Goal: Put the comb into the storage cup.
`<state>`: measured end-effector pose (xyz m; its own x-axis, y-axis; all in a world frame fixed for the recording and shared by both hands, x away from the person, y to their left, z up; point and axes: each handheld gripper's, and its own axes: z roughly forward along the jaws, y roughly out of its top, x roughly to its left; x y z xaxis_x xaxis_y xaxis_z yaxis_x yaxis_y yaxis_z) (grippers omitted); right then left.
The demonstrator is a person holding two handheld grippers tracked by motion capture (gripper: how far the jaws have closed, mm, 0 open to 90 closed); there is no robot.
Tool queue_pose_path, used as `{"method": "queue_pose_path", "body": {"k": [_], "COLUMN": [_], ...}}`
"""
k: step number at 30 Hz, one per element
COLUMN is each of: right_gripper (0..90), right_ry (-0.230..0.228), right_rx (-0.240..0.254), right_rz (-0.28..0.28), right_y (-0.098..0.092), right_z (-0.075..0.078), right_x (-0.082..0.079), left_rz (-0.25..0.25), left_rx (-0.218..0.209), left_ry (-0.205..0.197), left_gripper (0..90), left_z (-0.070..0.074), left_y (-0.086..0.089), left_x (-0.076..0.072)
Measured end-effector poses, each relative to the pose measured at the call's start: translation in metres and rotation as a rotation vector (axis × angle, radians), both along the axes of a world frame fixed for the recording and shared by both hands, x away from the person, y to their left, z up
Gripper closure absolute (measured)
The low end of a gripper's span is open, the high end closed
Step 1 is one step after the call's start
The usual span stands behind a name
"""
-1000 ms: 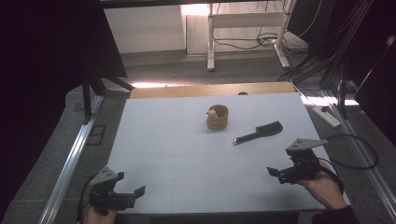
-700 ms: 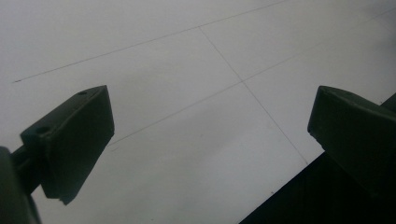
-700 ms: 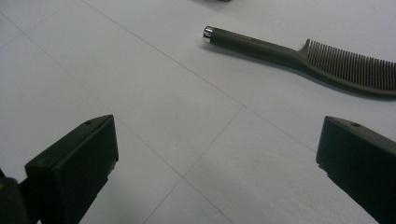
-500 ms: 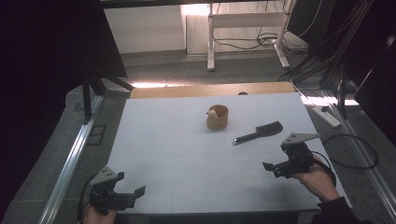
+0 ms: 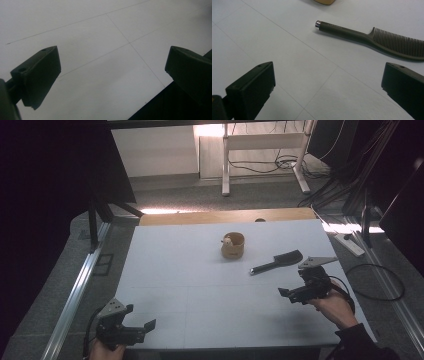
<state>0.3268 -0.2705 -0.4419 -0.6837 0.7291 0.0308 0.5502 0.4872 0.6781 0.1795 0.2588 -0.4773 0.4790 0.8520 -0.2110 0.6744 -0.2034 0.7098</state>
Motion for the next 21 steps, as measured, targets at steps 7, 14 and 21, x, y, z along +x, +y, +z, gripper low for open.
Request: {"method": "queue_pose_path", "body": {"k": [7, 14, 21], "right_gripper": [0.0, 0.0, 0.0], "right_ry": [0.018, 0.054, 0.071], "right_rx": [-0.025, -0.05, -0.053], "right_rz": [0.002, -0.025, -0.039], "right_y": [0.005, 0.008, 0.012], "right_z": [-0.002, -0.004, -0.004], "right_x": [0.008, 0.016, 0.024], "left_rz": [-0.003, -0.004, -0.005], "left_rx": [0.0, -0.001, 0.001], "left_ry": [-0.003, 0.001, 0.001], "left_gripper": [1.1, 1.1, 1.1], "left_z": [0.0, 0.0, 0.0], "left_y": [0.0, 0.0, 0.0], "left_x": [0.0, 0.0, 0.0]}}
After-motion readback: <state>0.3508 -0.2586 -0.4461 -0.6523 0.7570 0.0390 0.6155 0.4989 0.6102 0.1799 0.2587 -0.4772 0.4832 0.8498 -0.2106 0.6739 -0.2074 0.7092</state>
